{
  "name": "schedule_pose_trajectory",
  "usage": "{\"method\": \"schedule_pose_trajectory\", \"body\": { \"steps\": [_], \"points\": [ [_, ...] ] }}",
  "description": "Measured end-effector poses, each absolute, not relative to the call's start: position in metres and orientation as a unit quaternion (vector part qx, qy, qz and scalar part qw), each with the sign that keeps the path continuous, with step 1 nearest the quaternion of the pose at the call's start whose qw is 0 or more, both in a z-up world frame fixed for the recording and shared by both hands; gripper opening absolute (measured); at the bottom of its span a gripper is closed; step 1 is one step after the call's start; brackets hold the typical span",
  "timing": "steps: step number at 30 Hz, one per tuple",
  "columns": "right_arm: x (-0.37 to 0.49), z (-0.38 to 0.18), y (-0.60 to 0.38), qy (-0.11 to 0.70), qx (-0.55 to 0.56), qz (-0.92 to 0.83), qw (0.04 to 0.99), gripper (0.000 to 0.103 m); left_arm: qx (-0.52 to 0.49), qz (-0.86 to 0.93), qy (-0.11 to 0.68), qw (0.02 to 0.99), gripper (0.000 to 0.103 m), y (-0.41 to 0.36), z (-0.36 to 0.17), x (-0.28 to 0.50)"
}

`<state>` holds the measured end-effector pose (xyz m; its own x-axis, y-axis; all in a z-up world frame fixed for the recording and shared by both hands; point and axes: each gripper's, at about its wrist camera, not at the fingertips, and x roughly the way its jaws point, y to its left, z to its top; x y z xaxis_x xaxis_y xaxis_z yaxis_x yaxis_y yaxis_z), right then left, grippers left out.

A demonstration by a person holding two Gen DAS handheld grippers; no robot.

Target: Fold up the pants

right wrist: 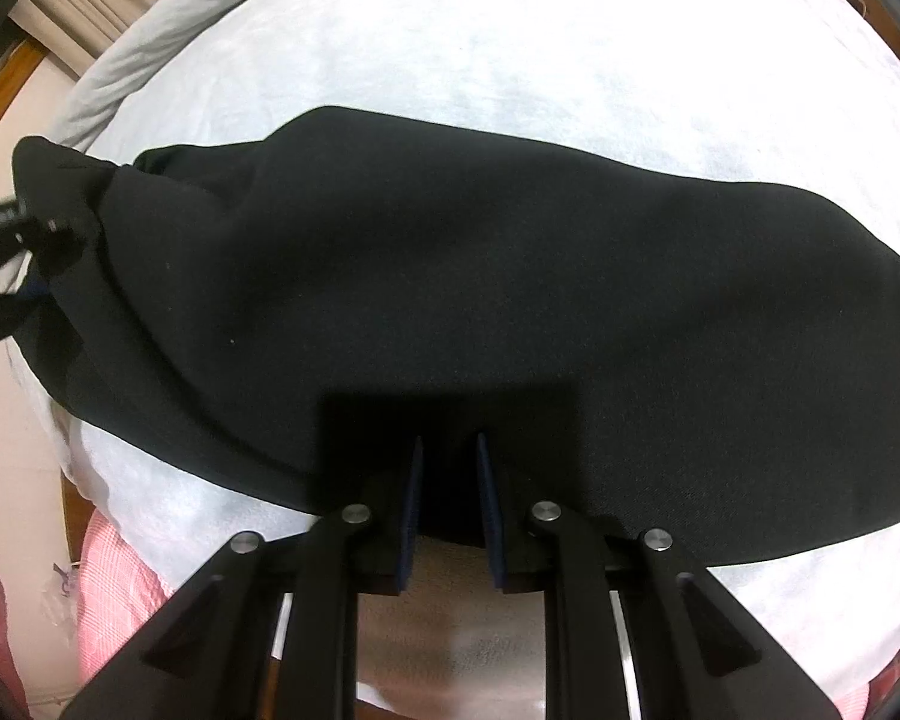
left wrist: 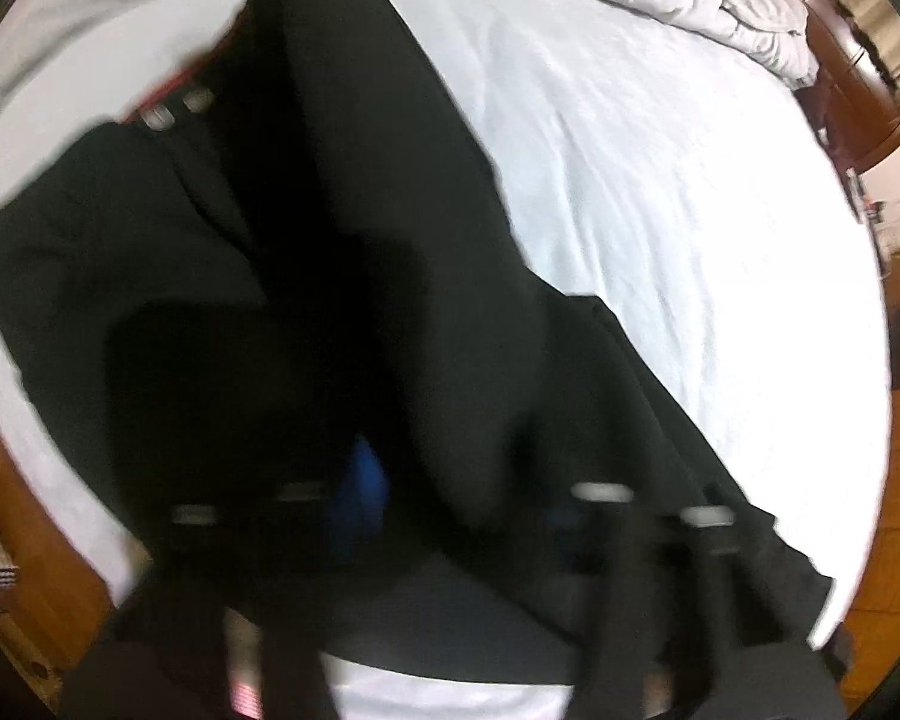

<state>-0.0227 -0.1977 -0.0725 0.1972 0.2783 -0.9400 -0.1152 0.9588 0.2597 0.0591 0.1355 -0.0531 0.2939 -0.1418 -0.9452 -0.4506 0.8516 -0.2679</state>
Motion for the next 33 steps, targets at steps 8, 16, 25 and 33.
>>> {"method": "schedule_pose_trajectory", "body": {
  "steps": [8, 16, 25, 33],
  "points": [
    [-0.014, -0.073, -0.202, 0.628, 0.081, 0.138, 0.762, 0.018, -0.237, 0.112, 0.524, 0.811, 0.004, 0.129, -0.042, -0.009],
    [-0.011, -0.068, -0.201, 0.634, 0.073, 0.130, 0.759, 0.019, -0.223, 0.119, 0.530, 0.809, 0.012, 0.128, -0.063, -0.040],
    [-0.018, -0.043, -0.159, 0.618, 0.033, 0.173, 0.767, 0.026, -0.269, 0.113, 0.530, 0.796, 0.072, 0.180, -0.042, -0.046],
    [-0.018, -0.045, -0.142, 0.618, 0.028, 0.173, 0.766, 0.026, -0.333, 0.149, 0.521, 0.772, 0.057, 0.259, -0.047, -0.035]
  ]
}}
